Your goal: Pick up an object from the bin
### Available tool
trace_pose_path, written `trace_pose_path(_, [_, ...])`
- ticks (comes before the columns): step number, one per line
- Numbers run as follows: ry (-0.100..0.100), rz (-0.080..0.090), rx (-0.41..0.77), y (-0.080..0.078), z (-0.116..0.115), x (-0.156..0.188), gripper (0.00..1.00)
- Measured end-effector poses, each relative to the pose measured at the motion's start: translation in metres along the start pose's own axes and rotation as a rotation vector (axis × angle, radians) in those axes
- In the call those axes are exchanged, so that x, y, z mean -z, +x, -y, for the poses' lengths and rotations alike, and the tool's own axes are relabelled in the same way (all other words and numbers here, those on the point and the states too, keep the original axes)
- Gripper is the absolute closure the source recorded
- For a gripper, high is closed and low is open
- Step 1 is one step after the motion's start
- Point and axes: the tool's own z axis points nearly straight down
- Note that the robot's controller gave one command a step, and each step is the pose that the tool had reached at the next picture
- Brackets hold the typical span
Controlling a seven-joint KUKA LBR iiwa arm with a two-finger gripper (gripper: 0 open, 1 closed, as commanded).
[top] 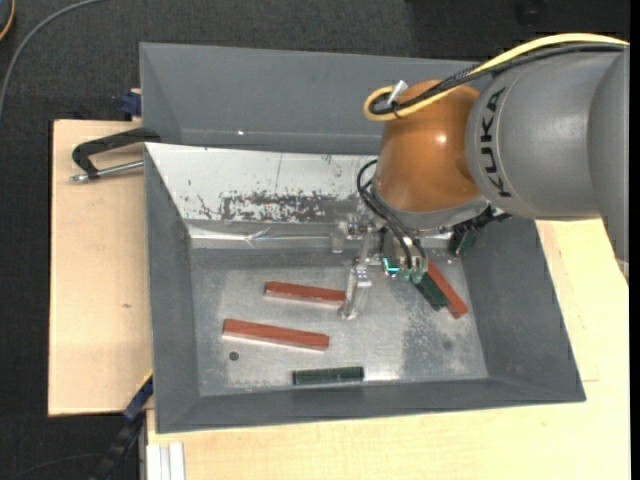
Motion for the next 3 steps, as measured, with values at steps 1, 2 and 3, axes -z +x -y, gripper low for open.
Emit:
trace_pose_path(1, [0.000,0.003,0.105,-0.014,-0.011,-0.063,0.00])
trace_pose_path(2, [0.000,0.008,0.104,-0.015,-0.011,-0.059,1.00])
trace_pose_path(3, [0.000,0.012,0.193,-0.002,-0.064,0.072,1.00])
